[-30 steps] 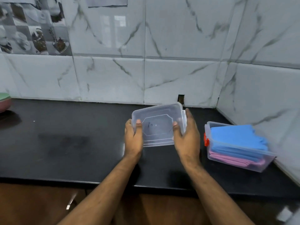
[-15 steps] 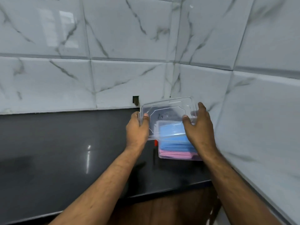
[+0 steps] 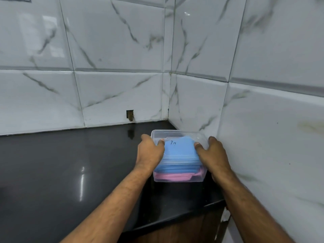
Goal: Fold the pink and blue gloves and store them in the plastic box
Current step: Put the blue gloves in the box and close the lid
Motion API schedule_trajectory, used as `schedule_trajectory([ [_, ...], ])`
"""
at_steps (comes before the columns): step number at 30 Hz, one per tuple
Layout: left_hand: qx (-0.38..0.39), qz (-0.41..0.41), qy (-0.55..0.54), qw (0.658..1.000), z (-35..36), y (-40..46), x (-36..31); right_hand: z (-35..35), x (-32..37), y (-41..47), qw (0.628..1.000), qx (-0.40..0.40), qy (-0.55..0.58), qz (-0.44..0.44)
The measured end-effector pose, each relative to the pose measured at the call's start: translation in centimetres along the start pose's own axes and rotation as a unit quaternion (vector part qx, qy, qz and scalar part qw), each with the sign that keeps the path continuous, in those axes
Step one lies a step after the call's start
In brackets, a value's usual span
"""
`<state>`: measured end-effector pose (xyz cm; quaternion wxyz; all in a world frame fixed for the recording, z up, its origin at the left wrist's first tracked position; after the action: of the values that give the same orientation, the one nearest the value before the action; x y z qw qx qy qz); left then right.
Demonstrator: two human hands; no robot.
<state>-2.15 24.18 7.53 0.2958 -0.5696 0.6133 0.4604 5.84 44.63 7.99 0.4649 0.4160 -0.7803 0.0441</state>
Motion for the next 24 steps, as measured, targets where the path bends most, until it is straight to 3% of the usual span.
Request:
schedule_trajectory([
  [3, 0.013, -0.038, 0.003, 0.999, 0.2, 0.4, 0.6, 0.0, -0.4, 0.1, 1.0, 0.018, -0.017, 0.0],
  [7, 0.033, -0.091, -0.07, 0.993, 0.4, 0.6, 1.5, 0.4, -0.1, 0.0, 0.995, 0.042, -0.08, -0.031],
  [12, 0.057, -0.094, -0.087, 0.99, 0.9, 0.4, 2.6, 0.7, 0.4, 0.2, 0.986, 0.055, -0.152, -0.049],
  [18, 0.078, -0.083, -0.033, 0.993, 0.9, 1.1, 2.8, 0.5, 1.2, 2.0, 0.959, 0.052, -0.27, -0.07],
  [24, 0.11, -0.148, -0.117, 0.976, 1.2, 1.2, 3.7, 0.8, 1.9, 2.3, 0.942, 0.066, -0.32, -0.073],
])
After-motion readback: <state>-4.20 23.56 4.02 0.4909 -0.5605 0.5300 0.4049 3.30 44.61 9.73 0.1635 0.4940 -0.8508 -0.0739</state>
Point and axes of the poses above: each hand's wrist, its own y-axis towards the middle knuckle, its own z-axis out of the palm, x = y × z, the point moved 5 cm from there along y, towards the middle knuckle, and after that the axes turned 6 degrees about -x, right-handed, at the moved point
